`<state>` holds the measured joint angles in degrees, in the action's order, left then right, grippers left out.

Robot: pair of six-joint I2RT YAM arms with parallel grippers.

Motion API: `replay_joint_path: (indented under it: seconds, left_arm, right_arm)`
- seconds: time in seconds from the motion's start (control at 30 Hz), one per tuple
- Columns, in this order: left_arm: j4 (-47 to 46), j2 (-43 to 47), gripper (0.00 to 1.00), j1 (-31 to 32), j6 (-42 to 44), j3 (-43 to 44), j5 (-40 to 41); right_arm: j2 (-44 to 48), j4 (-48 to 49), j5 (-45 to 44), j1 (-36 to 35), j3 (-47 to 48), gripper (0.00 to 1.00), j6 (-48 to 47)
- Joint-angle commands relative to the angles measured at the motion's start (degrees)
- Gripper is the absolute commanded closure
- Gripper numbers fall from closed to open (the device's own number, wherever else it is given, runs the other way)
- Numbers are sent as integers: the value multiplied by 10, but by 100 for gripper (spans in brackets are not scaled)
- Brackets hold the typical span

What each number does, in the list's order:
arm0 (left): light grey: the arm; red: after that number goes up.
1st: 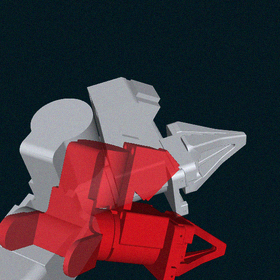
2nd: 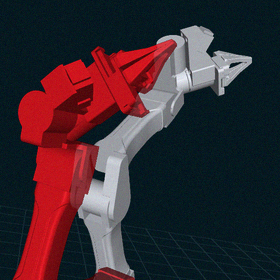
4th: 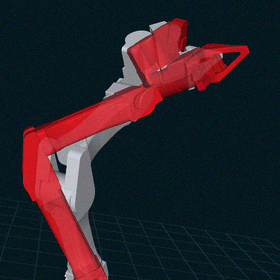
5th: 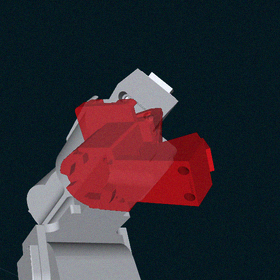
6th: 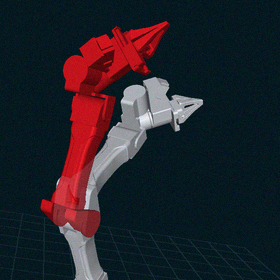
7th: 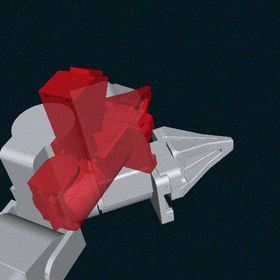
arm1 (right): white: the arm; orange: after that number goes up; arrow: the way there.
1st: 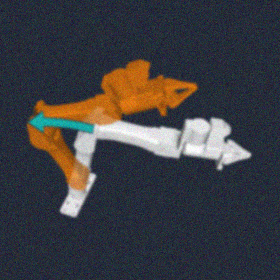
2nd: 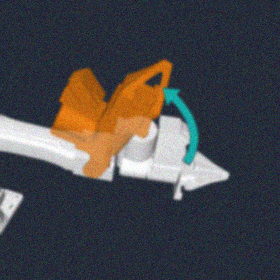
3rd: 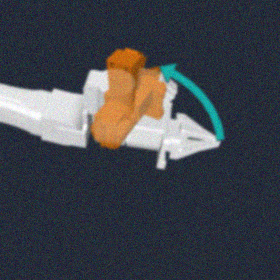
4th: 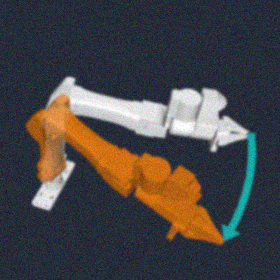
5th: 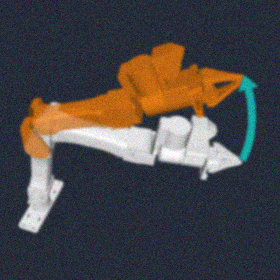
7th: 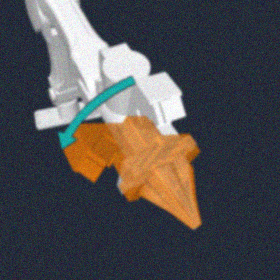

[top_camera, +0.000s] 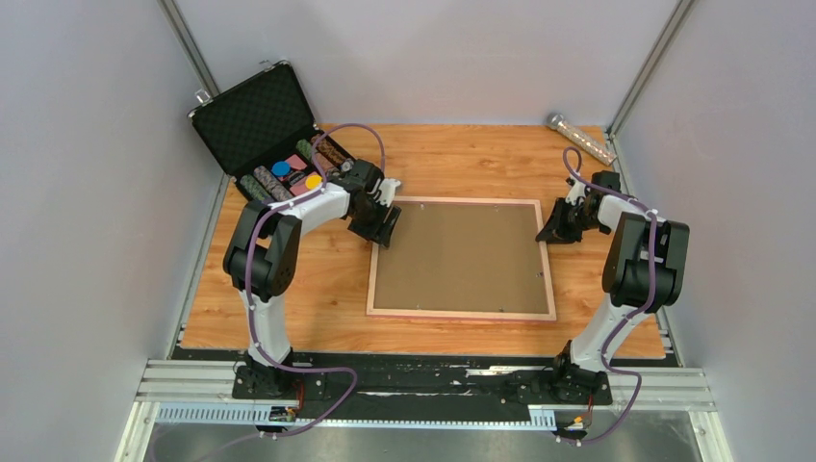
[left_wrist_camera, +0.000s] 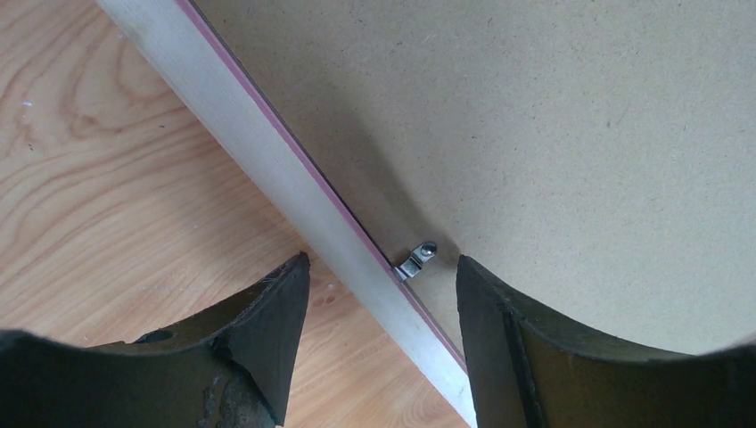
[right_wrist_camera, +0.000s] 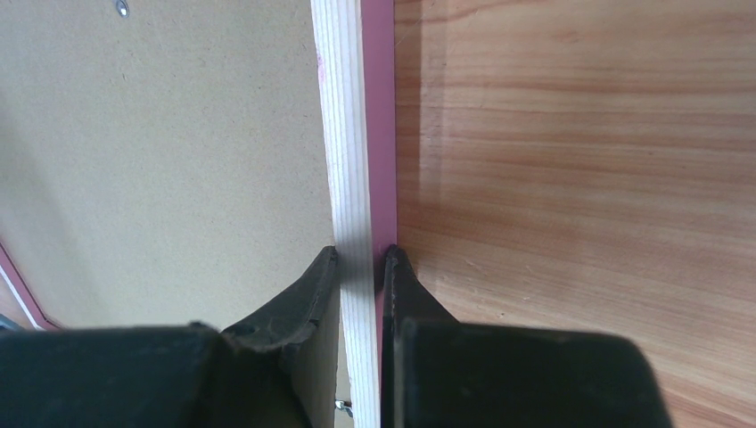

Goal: Put the photo into the frame
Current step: Install the photo frame at the center of the board.

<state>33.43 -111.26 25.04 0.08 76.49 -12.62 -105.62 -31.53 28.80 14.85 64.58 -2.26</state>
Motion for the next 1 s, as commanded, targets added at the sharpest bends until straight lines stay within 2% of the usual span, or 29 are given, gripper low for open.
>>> replay_joint_path:
  seconds: [0.0,0.97]
  left_arm:
    - [-4,-2,31,-1,4,14,7]
    - [-13,-1,44,-12,21,-22,18]
  right_arm:
    - [-39,16,-38,11,-8,100,8]
    - [-40,16,-37,13,-8,100,7]
